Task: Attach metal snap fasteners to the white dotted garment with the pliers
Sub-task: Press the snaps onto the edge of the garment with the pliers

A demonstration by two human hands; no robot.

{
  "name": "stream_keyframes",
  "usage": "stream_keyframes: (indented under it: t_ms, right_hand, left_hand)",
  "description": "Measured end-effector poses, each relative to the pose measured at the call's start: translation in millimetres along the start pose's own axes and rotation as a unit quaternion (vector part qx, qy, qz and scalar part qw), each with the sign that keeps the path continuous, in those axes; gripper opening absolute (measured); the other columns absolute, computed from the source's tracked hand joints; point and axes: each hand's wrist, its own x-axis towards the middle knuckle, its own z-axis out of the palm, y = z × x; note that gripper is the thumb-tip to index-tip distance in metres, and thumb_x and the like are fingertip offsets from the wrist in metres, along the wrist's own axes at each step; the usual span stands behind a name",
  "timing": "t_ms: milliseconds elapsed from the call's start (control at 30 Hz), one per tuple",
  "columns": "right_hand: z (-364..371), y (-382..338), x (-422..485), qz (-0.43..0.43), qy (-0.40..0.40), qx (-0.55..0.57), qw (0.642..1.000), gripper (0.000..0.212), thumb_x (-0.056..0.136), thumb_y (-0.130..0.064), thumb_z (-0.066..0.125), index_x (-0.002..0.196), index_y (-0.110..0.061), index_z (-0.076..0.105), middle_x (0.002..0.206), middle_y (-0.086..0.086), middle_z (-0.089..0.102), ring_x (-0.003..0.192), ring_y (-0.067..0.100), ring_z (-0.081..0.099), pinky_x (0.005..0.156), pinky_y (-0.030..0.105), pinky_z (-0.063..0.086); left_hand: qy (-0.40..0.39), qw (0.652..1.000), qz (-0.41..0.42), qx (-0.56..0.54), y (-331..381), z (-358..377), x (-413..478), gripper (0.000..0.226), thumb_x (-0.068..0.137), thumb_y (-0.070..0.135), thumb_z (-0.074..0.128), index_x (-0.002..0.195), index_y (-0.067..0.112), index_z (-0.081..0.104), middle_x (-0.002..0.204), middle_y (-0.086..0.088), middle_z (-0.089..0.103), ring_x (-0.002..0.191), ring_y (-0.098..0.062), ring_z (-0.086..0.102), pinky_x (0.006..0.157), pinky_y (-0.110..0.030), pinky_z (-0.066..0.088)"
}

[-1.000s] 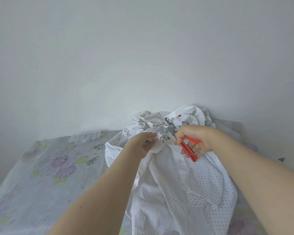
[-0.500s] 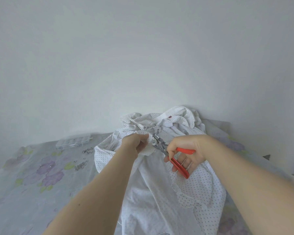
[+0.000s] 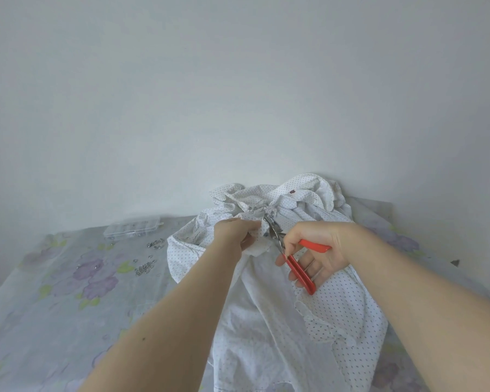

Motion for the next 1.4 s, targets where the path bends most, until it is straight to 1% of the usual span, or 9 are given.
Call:
stream_keyframes:
  t_ms: [100, 233, 467, 700, 800, 900, 1100, 1200, 1400]
  right_hand:
    - [1.8, -0.1, 0.9, -0.004, 0.003, -0.003, 1.0, 0.042, 0.076, -0.016, 0.057, 0.115, -0.006, 0.068, 0.097, 0.019, 0.068, 0.093, 0.035, 0.065, 0.095, 0.051, 0.05]
    - [4.1, 0.1, 2.8, -0.009, 0.008, -0.009, 1.0, 0.041, 0.076, -0.017, 0.056, 0.115, -0.007, 0.067, 0.09, 0.015, 0.065, 0.087, 0.03, 0.064, 0.088, 0.045, 0.052]
    - [7.6, -1.3, 8.7, -0.004, 0.014, 0.0, 1.0, 0.029, 0.073, -0.014, 0.058, 0.1, -0.007, 0.065, 0.074, 0.011, 0.059, 0.073, 0.024, 0.056, 0.077, 0.036, 0.05]
    - [9.4, -2.7, 11.1, -0.002, 0.027, -0.014, 1.0, 0.023, 0.075, -0.011, 0.058, 0.097, -0.005, 0.06, 0.065, 0.009, 0.056, 0.059, 0.021, 0.052, 0.062, 0.029, 0.048]
    - [10.6, -3.9, 10.6, -0.002, 0.033, -0.017, 0.999, 0.022, 0.078, -0.008, 0.054, 0.099, -0.003, 0.058, 0.062, 0.008, 0.053, 0.055, 0.02, 0.049, 0.056, 0.027, 0.045]
    - [12.3, -3.7, 12.2, -0.011, 0.047, -0.027, 0.998, 0.021, 0.079, -0.005, 0.05, 0.098, -0.002, 0.059, 0.059, 0.008, 0.052, 0.053, 0.02, 0.048, 0.054, 0.027, 0.044]
    - [37.9, -4.9, 18.9, -0.067, 0.127, -0.009, 0.99, 0.024, 0.078, 0.002, 0.047, 0.101, 0.0, 0.052, 0.058, 0.009, 0.048, 0.052, 0.017, 0.046, 0.059, 0.03, 0.047]
    - [47.9, -7.9, 18.1, -0.069, 0.132, 0.012, 0.989, 0.019, 0.08, 0.004, 0.045, 0.098, 0.001, 0.049, 0.058, 0.009, 0.045, 0.049, 0.015, 0.042, 0.055, 0.027, 0.044]
    - [50.9, -11.4, 22.1, -0.069, 0.157, 0.034, 0.985, 0.032, 0.082, -0.003, 0.052, 0.114, -0.003, 0.053, 0.055, 0.007, 0.044, 0.046, 0.016, 0.042, 0.05, 0.023, 0.041]
  left_hand:
    - [0.002, 1.0, -0.015, 0.008, 1.0, -0.5, 1.9, 0.019, 0.075, -0.002, 0.075, 0.079, 0.004, 0.057, 0.063, -0.006, 0.049, 0.052, -0.015, 0.046, 0.038, -0.017, 0.049]
    - [-0.003, 1.0, -0.019, 0.003, 2.4, -2.1, 1.4, 0.017, 0.075, -0.004, 0.073, 0.085, 0.001, 0.061, 0.066, -0.008, 0.054, 0.056, -0.017, 0.053, 0.039, -0.021, 0.052]
    - [-0.01, 1.0, -0.01, 0.015, 3.7, -5.5, 4.2, 0.022, 0.075, -0.005, 0.073, 0.093, 0.0, 0.061, 0.071, -0.007, 0.057, 0.059, -0.016, 0.056, 0.052, -0.024, 0.055]
    - [-0.007, 1.0, -0.014, 0.01, 5.5, -6.1, 5.5, 0.018, 0.073, -0.007, 0.073, 0.084, 0.001, 0.06, 0.067, -0.006, 0.053, 0.059, -0.017, 0.055, 0.042, -0.022, 0.054]
    - [-0.005, 1.0, -0.013, 0.008, 6.3, -4.9, 5.7, 0.028, 0.073, -0.008, 0.073, 0.098, 0.0, 0.062, 0.066, -0.006, 0.053, 0.058, -0.017, 0.055, 0.041, -0.022, 0.054]
    - [-0.002, 1.0, -0.01, 0.013, 6.6, -4.8, 8.5, 0.035, 0.073, -0.007, 0.073, 0.106, -0.001, 0.063, 0.063, -0.004, 0.051, 0.057, -0.016, 0.054, 0.039, -0.021, 0.053]
    - [-0.002, 1.0, -0.011, 0.018, 10.8, -7.7, 11.3, 0.018, 0.076, -0.006, 0.071, 0.09, 0.001, 0.062, 0.061, -0.004, 0.047, 0.054, -0.015, 0.051, 0.042, -0.021, 0.055]
    - [0.001, 1.0, -0.012, 0.016, 10.8, -12.3, 17.3, 0.023, 0.079, -0.003, 0.07, 0.101, -0.001, 0.062, 0.066, -0.006, 0.052, 0.055, -0.016, 0.055, 0.039, -0.021, 0.054]
    - [-0.052, 0.997, -0.033, 0.039, 11.5, -16.9, 17.6, 0.008, 0.084, 0.008, 0.069, 0.085, 0.004, 0.063, 0.079, -0.012, 0.067, 0.042, -0.013, 0.065, 0.041, -0.02, 0.054]
